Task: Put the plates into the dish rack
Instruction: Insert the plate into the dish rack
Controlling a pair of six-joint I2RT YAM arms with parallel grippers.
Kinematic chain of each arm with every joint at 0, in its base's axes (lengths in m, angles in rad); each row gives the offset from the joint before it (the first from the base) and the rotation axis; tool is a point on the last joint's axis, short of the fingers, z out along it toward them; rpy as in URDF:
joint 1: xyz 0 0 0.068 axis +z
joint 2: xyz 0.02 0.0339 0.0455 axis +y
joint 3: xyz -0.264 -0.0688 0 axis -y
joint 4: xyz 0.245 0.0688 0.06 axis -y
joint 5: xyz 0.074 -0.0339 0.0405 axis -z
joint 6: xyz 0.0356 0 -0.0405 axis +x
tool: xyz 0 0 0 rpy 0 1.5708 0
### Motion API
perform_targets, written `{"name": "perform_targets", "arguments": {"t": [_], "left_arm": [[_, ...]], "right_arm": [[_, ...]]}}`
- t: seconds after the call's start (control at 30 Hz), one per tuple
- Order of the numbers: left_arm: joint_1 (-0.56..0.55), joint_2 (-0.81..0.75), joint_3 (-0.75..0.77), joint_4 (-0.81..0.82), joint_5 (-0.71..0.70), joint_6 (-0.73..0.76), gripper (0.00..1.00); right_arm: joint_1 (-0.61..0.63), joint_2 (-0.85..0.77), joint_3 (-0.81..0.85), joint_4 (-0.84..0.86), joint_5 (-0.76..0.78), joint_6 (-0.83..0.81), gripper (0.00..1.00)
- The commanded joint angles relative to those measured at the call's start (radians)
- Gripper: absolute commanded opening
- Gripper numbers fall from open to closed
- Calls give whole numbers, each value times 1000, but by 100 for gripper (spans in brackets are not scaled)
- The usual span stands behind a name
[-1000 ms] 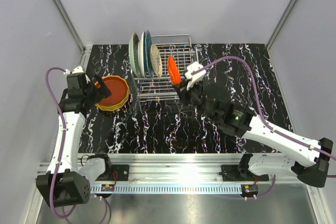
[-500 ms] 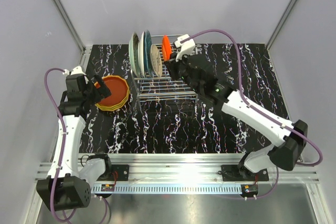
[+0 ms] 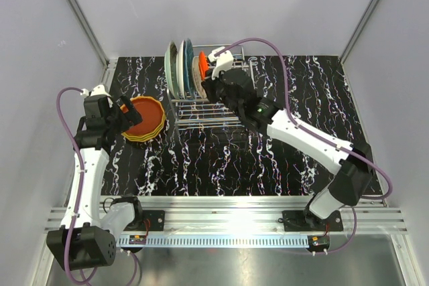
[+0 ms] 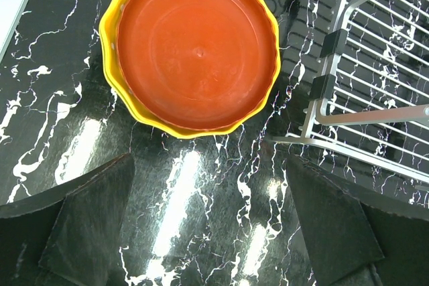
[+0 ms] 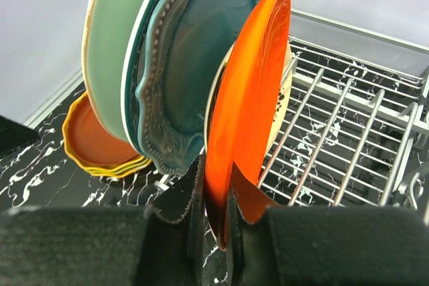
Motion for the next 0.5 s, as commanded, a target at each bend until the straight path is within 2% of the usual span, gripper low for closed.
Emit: {"name": "perform_targets", "arguments": {"t": [0.0,0.4,0.47], "left_arm": [[-3,-21,-5,52,22,12,99],[-3,-28,-7,54,30,10,99],[-3,-28,-7,57,33,10,99]], "right_arm": [[-11,15,55,92,23,7,0],[-12,81,65,120,84,6,0],[-12,92,68,117,90,4,4]]}}
